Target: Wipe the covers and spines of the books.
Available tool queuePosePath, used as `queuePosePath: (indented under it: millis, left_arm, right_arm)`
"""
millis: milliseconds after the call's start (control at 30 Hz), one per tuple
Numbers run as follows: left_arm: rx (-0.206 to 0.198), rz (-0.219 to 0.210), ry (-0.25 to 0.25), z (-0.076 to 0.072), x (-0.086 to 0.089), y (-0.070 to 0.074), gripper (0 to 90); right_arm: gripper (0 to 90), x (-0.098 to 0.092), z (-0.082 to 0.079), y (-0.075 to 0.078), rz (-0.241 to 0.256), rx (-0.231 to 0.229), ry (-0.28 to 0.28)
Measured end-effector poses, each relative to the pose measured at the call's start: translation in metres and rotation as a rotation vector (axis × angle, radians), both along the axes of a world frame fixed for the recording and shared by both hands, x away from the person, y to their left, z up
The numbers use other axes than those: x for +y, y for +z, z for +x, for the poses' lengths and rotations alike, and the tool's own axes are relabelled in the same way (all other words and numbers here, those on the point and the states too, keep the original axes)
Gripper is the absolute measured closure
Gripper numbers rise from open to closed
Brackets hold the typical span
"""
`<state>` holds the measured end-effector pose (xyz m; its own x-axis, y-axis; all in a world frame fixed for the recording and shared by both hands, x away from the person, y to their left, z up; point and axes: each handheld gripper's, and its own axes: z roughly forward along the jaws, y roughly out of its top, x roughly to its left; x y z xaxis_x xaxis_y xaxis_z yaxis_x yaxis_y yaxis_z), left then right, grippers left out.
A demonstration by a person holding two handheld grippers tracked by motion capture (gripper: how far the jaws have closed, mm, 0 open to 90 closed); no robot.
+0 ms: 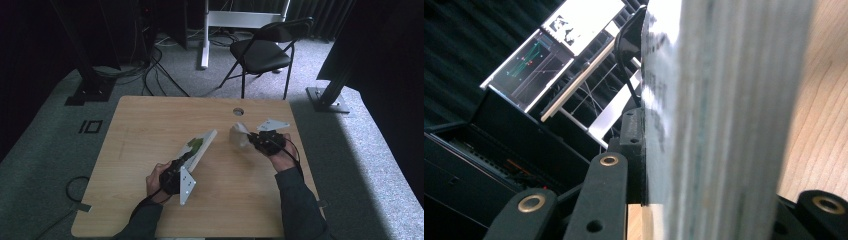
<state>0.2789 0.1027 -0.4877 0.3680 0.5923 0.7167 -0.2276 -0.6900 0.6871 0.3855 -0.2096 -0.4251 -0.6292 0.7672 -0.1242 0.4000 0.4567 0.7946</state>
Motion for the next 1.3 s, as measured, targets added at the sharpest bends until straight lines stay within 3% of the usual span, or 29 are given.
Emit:
queuePosePath:
  millis: [600,733,1000,1033,1300]
  left_arm:
    - [0.054,-0.071,0.001,0.007,0.008,0.001,77.9]
    - [0.085,-0.113,0.0,0.01,0.012,0.0,77.9]
    - [0.111,-0.151,0.0,0.013,0.017,0.001,77.9]
    - [0.127,-0.174,-0.003,0.015,0.02,0.0,77.9]
    - [0.16,-0.207,-0.003,0.018,0.025,-0.001,77.9]
  right_arm:
    - [84.1,-0.003,0.0,-0.024,-0.024,0.028,-0.037]
    - [83.6,-0.004,-0.001,-0.031,-0.033,0.038,-0.041]
    - [83.3,-0.006,-0.004,-0.042,-0.031,0.054,-0.051]
    - [83.3,-0.006,-0.004,-0.045,-0.036,0.057,-0.054]
    - [82.8,-0.005,-0.007,-0.061,-0.047,0.084,-0.058]
